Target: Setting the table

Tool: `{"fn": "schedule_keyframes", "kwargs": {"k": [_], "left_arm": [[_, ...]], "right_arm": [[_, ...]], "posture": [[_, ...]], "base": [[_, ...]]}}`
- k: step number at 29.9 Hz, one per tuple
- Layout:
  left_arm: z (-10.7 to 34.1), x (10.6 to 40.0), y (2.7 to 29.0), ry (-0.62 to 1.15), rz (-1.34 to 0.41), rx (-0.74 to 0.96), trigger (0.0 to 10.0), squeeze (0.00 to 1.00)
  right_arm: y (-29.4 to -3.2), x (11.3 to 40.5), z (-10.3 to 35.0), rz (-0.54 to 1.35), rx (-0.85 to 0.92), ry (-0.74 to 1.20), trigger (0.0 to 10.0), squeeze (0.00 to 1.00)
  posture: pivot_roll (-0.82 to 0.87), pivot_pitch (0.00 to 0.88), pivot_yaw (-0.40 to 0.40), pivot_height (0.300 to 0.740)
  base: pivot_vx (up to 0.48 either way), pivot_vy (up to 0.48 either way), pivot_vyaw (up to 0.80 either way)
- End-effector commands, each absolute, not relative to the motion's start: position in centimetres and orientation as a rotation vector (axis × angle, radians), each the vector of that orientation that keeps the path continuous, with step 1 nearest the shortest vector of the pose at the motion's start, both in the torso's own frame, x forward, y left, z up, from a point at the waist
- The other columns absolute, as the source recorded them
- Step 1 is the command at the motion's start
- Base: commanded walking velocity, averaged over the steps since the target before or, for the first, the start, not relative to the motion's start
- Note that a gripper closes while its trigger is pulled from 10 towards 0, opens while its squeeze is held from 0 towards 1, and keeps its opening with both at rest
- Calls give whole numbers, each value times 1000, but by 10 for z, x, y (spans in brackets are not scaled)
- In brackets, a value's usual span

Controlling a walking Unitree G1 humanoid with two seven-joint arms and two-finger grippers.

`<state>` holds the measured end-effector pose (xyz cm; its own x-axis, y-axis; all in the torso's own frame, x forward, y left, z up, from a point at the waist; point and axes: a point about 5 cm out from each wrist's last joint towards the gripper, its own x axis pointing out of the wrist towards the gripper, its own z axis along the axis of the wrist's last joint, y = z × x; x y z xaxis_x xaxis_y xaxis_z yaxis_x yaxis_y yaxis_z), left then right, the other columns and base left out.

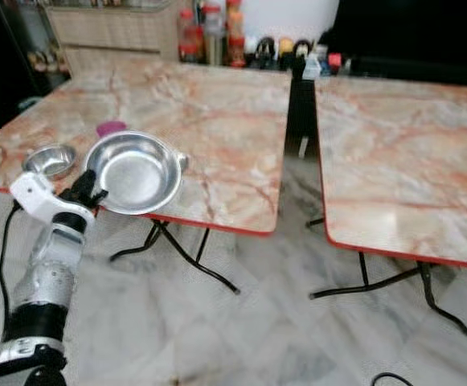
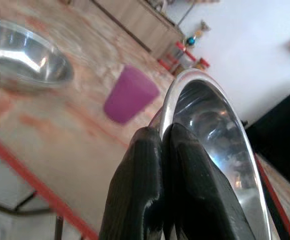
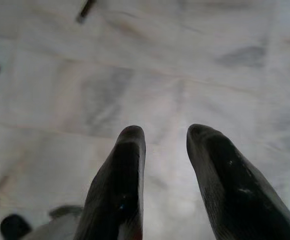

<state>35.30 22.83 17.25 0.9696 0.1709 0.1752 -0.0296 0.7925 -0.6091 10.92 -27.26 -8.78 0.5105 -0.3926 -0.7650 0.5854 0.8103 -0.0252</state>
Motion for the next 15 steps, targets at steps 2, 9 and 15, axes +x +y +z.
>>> {"fn": "schedule_keyframes", "kwargs": {"k": [2,9,15], "left_arm": [[181,355,223,-253,81,-642,10000,0],[181,355,223,-261,86,-646,10000,0],[181,355,223,-262,86,-646,10000,0]], "right_arm": [[-279,102,-88,-619,243,860,10000,0],[-278,102,-88,-613,240,863,10000,0],[-279,102,-88,-613,240,861,10000,0]], "posture": [[89,105,-6,740],[89,104,-6,740],[88,105,-7,740]], "base": [[386,0,0],[103,0,0],[0,-48,0]]}}
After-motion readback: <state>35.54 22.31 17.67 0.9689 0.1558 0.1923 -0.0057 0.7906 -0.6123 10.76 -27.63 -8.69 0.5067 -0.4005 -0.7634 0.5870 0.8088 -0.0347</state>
